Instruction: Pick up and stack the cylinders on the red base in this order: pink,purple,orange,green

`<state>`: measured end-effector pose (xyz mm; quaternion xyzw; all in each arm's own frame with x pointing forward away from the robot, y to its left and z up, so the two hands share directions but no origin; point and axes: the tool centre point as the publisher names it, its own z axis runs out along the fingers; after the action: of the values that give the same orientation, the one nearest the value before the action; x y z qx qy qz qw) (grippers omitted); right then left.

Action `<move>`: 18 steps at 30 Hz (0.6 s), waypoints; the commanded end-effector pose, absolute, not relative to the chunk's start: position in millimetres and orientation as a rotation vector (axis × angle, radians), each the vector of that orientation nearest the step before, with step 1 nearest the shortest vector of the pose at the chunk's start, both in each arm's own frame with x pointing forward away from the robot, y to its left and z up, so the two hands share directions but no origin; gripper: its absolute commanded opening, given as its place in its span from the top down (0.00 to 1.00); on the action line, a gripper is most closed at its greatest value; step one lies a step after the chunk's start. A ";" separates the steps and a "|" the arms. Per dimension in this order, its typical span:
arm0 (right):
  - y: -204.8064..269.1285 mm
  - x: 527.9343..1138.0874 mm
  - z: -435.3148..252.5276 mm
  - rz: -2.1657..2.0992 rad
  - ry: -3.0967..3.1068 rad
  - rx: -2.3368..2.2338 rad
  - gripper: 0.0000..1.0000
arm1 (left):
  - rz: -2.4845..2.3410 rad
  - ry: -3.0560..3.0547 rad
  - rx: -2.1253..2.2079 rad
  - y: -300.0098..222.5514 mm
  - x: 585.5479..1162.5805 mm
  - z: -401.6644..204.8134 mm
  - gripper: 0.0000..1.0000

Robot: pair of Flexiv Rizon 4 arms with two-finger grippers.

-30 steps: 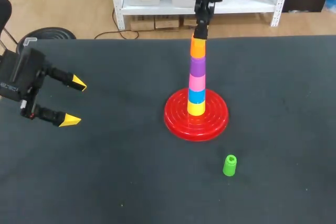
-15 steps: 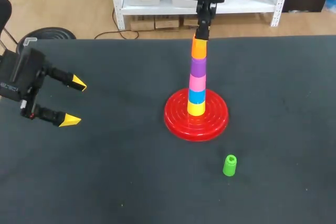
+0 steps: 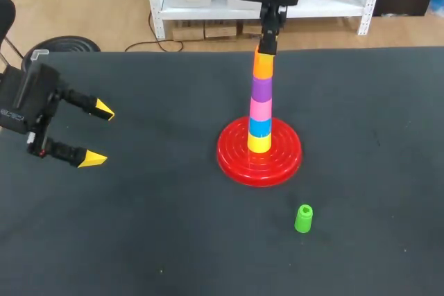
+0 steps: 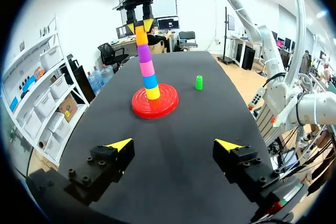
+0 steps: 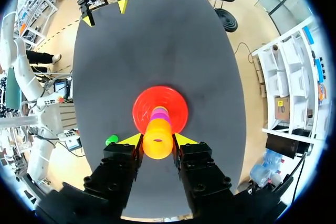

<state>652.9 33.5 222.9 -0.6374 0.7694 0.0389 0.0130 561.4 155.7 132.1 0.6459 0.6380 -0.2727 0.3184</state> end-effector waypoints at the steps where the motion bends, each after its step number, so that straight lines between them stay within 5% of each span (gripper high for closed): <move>1: 32.6 653.1 220.6 0.124 2.395 -1.983 1.00 | -0.716 1.675 1.697 155.9 561.2 130.8 0.00; 18: 33.9 656.3 208.2 0.161 2.403 -1.998 1.00 | -0.716 1.675 1.697 155.9 561.2 130.8 0.00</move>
<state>653.6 33.5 212.5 -0.6384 0.7682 0.0485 0.0092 561.4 155.7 132.1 0.6459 0.6380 -0.2727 0.3184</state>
